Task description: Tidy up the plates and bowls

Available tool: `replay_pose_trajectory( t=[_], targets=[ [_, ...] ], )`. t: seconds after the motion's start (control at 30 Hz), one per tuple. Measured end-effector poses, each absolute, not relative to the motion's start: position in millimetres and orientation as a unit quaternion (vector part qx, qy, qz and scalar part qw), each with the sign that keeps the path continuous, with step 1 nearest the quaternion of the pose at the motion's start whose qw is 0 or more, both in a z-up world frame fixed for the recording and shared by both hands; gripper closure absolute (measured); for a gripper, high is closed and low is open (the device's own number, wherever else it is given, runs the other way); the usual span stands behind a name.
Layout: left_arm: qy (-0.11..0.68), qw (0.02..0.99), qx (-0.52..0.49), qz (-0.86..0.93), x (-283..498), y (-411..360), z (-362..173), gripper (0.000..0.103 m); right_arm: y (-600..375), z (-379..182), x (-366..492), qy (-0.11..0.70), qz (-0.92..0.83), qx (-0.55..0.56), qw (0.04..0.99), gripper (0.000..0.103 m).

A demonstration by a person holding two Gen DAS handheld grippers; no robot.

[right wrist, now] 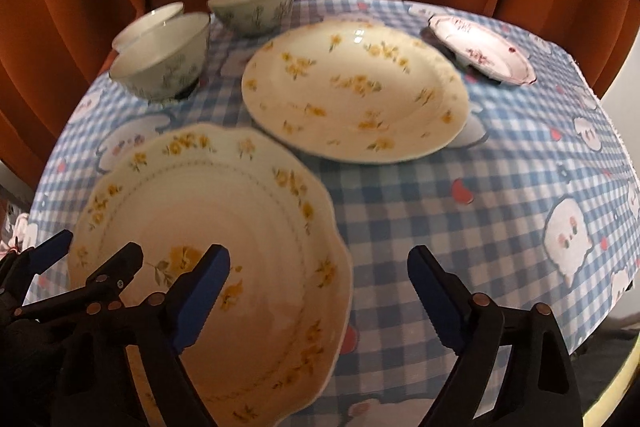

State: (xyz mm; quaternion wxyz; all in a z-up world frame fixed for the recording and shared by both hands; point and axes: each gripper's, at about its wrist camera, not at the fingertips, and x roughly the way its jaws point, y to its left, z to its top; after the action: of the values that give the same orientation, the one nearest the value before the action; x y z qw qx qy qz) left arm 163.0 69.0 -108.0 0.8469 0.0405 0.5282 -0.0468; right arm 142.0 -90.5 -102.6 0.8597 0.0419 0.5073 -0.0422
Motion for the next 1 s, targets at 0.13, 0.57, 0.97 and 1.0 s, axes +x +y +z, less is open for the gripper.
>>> replay_pose_trajectory(
  t=[0.13, 0.57, 0.97, 1.0],
  targets=[
    [0.534, 0.842, 0.038, -0.062, 169, 69, -113, 0.028, -86, -111, 147, 0.520, -0.042, 0.047, 0.852, 0.021],
    [0.551, 0.830, 0.038, -0.084, 177, 69, -114, 0.028, -80, -121, 164, 0.554, -0.043, 0.064, 0.829, 0.037],
    [0.557, 0.823, 0.039, -0.103, 175, 67, -97, 0.028, -81, -102, 154, 0.561, -0.054, 0.062, 0.824, 0.036],
    [0.554, 0.825, 0.038, -0.104, 174, 66, -94, 0.028, -82, -99, 153, 0.560, -0.056, 0.060, 0.825, 0.036]
  ],
)
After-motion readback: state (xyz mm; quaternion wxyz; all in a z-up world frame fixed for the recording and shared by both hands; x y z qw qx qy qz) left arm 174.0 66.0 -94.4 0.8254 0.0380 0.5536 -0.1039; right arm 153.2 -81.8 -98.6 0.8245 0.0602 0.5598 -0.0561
